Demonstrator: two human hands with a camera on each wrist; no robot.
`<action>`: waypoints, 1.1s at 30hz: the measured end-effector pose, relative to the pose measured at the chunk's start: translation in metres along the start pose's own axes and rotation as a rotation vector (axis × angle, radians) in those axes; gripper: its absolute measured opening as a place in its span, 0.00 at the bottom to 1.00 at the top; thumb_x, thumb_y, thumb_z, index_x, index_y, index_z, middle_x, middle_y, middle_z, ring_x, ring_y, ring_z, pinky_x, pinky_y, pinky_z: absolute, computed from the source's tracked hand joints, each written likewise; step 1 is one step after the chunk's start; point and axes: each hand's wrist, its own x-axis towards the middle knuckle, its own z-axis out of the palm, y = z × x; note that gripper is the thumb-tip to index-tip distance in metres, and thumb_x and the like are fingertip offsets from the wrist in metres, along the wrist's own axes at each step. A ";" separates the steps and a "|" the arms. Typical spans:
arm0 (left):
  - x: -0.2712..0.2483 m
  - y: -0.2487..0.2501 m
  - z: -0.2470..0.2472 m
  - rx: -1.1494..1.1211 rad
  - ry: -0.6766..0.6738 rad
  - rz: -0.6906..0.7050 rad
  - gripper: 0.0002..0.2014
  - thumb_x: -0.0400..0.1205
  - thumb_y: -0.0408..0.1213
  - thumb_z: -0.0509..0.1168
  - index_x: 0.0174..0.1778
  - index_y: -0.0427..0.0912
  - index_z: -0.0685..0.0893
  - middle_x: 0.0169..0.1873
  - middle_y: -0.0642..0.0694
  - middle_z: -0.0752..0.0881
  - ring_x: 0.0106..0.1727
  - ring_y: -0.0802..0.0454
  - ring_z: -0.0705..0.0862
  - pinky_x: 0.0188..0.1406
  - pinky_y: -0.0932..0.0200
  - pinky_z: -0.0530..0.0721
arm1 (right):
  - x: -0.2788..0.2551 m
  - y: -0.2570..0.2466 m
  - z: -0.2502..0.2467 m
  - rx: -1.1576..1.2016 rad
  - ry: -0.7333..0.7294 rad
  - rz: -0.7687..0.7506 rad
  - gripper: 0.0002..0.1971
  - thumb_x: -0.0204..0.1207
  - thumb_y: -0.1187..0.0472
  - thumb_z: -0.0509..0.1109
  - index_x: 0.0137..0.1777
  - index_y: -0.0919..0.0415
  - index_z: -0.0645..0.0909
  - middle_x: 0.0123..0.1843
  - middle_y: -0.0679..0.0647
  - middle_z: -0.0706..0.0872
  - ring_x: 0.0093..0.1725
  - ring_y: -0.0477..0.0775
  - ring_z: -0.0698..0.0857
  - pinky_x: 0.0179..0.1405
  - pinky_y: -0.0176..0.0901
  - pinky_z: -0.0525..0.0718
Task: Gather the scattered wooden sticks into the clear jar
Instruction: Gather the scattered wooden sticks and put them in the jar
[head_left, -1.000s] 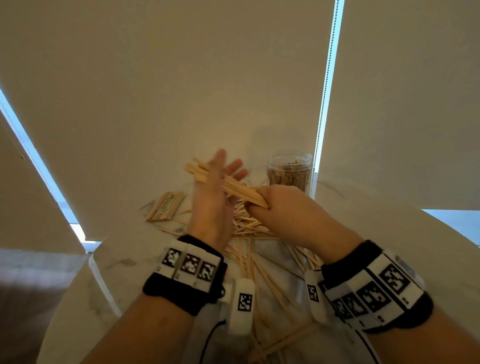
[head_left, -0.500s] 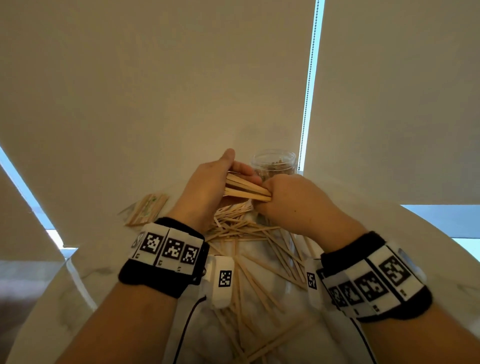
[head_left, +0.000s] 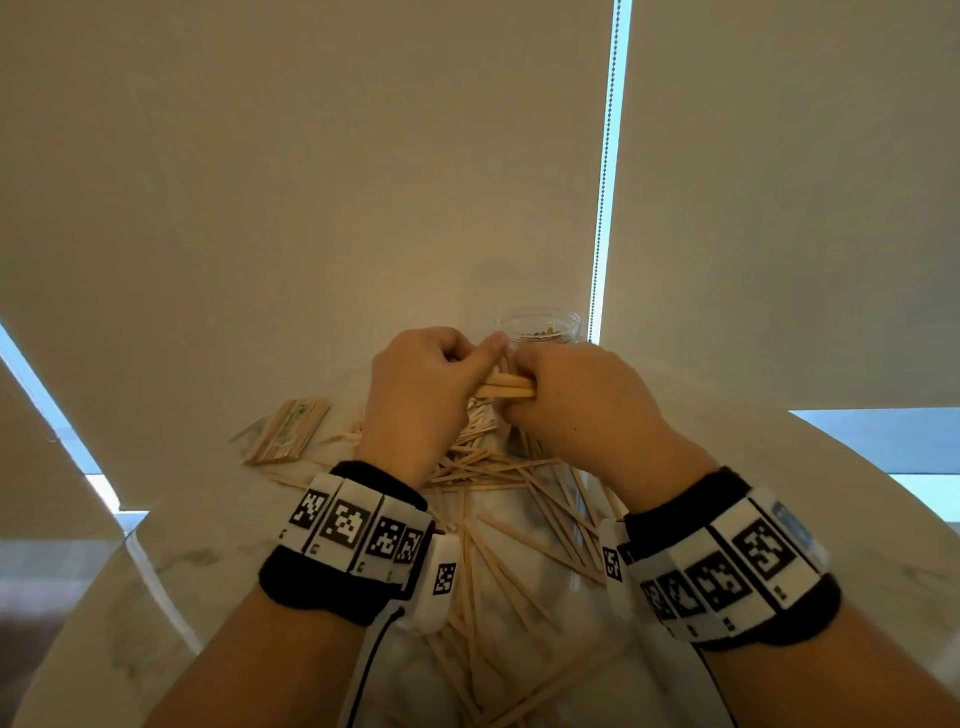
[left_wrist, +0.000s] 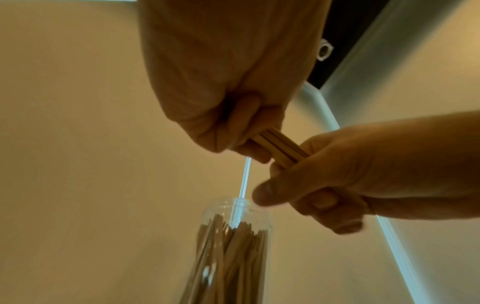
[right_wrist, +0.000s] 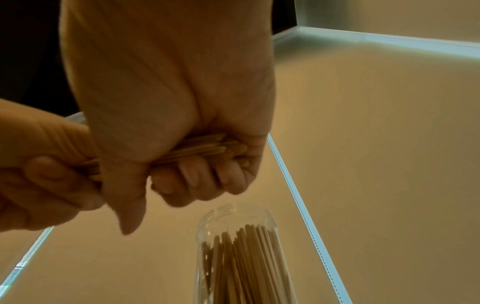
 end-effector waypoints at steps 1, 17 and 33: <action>0.002 -0.003 -0.002 -0.048 0.048 -0.032 0.23 0.83 0.60 0.70 0.30 0.46 0.86 0.16 0.50 0.81 0.17 0.59 0.79 0.25 0.66 0.75 | -0.001 -0.002 -0.003 -0.022 0.078 -0.017 0.10 0.77 0.42 0.66 0.44 0.46 0.76 0.34 0.45 0.78 0.34 0.49 0.78 0.32 0.41 0.74; -0.007 0.008 0.003 -0.130 -0.084 0.055 0.29 0.86 0.64 0.61 0.31 0.45 0.88 0.26 0.43 0.87 0.28 0.49 0.87 0.32 0.55 0.86 | -0.002 0.008 -0.013 -0.021 -0.084 0.114 0.14 0.75 0.49 0.67 0.30 0.53 0.77 0.28 0.50 0.79 0.26 0.50 0.78 0.25 0.40 0.70; 0.000 -0.007 0.007 -0.237 -0.015 -0.239 0.31 0.84 0.59 0.67 0.16 0.47 0.82 0.13 0.50 0.79 0.21 0.49 0.82 0.30 0.55 0.80 | -0.001 0.010 -0.009 0.157 0.140 0.042 0.34 0.82 0.30 0.49 0.32 0.51 0.85 0.19 0.49 0.76 0.22 0.44 0.78 0.26 0.39 0.72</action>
